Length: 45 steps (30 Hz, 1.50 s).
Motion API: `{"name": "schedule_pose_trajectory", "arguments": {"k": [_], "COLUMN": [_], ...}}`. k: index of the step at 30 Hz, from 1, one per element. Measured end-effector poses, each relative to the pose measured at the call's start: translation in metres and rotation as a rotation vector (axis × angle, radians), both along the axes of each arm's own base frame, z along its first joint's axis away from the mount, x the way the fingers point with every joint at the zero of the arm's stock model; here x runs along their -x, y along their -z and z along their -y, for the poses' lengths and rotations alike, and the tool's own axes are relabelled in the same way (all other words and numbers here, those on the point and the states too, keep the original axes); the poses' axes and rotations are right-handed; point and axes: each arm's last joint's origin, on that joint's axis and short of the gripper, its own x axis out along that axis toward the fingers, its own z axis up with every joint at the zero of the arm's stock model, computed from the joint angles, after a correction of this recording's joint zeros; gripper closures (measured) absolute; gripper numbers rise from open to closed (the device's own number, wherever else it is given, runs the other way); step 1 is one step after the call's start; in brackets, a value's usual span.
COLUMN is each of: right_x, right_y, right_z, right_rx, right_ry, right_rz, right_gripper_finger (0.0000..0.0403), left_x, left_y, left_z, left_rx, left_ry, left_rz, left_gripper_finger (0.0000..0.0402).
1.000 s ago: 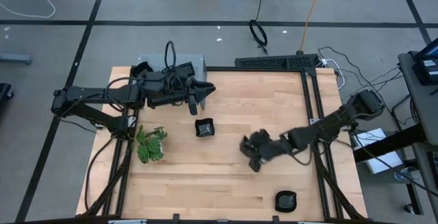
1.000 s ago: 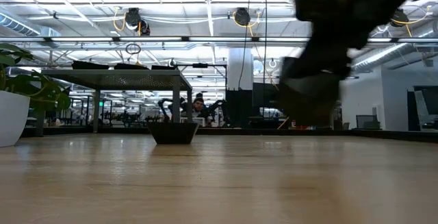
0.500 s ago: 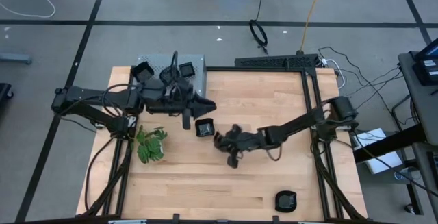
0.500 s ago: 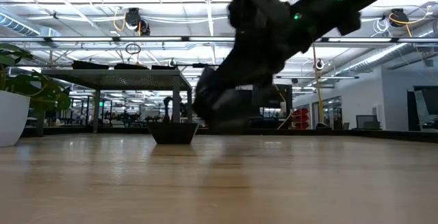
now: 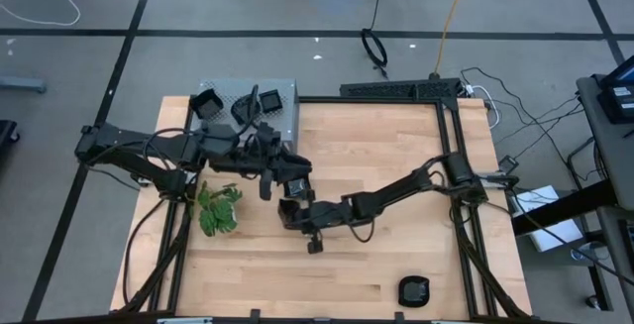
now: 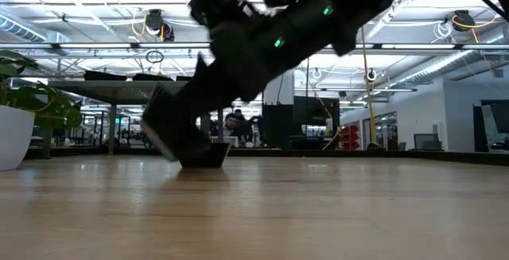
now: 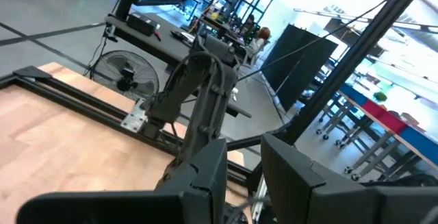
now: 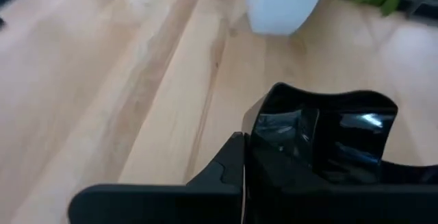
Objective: Pick & Place Mini shaped plates
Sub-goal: Move the distorted square plate to the center of the table, then move the leaf shaped plate to the center of the table
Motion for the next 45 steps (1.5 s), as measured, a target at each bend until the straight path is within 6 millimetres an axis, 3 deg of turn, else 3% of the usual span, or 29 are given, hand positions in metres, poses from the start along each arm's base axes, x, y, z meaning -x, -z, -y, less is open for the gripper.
{"name": "schedule_pose_trajectory", "arguments": {"k": [4,10,17,21,24,29,35,39,45], "right_x": [-0.005,-0.006,-0.002,0.01,0.029,0.082,0.151,0.187,0.223], "right_y": [0.015,0.015,-0.023,-0.062,-0.092,-0.121,-0.138,-0.135,-0.1], "right_z": [-0.001,0.0,-0.001,0.0,0.002,-0.001,-0.034,-0.062,-0.087], "right_rx": [0.003,-0.047,-0.163,-0.246,-0.301,-0.361,-0.489,-0.526,-0.579], "right_ry": [0.009,0.043,0.084,0.112,0.13,0.123,0.112,0.053,0.051], "right_rz": [-0.03,-0.029,0.054,0.072,0.005,-0.302,-0.639,-0.686,-0.777], "right_gripper_finger": [0.0401,0.036,0.0268,0.0237,0.0231,0.0239,0.0246,0.024,0.0232], "left_x": [0.0,0.001,0.001,0.001,0.002,0.002,0.003,0.004,0.005], "left_y": [0.0,0.0,0.0,0.0,0.0,0.0,0.005,0.011,0.018], "left_z": [0.003,0.008,0.01,0.01,0.012,0.017,0.021,0.021,0.021], "left_rx": [0.002,0.001,0.001,0.001,0.001,-0.008,-0.066,-0.065,-0.054], "left_ry": [0.01,0.03,0.036,0.037,0.042,0.06,0.077,0.079,0.078], "left_rz": [0.0,0.0,-0.001,-0.001,-0.001,-0.001,-0.042,-0.11,-0.181], "left_gripper_finger": [0.0309,0.0309,0.0309,0.0309,0.0309,0.0309,0.0309,0.0309,0.0309]}}
